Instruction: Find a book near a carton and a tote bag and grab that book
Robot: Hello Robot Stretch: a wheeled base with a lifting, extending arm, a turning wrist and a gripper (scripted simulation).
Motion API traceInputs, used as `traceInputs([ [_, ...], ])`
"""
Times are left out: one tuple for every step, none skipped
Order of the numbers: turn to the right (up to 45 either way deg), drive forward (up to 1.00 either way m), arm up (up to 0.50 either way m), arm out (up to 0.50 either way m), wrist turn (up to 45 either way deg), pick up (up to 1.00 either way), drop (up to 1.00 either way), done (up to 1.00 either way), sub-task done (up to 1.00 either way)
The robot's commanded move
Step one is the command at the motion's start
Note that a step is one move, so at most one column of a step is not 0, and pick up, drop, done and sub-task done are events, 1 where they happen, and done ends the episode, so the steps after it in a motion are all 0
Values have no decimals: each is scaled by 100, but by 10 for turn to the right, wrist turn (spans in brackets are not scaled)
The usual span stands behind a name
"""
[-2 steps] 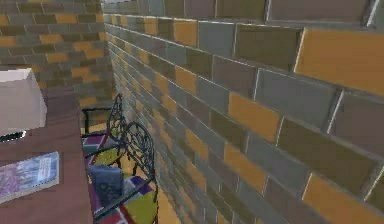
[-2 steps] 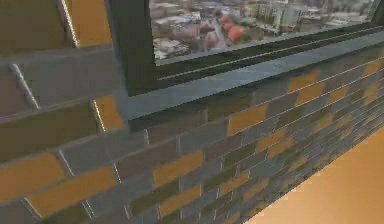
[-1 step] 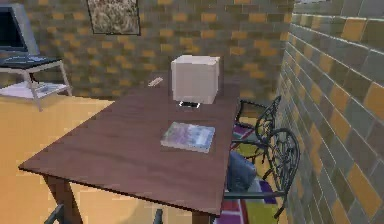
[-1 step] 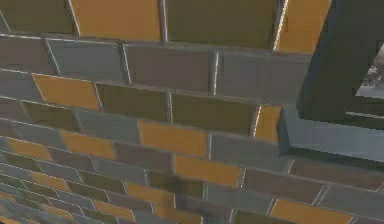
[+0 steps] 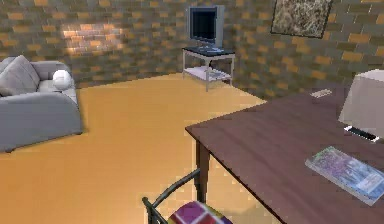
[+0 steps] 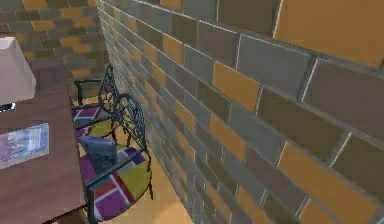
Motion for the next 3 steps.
traceInputs([
  [-420,0,0,0,0,0,0,0,0],
  [450,0,0,0,0,0,0,0,0],
  [450,0,0,0,0,0,0,0,0],
])
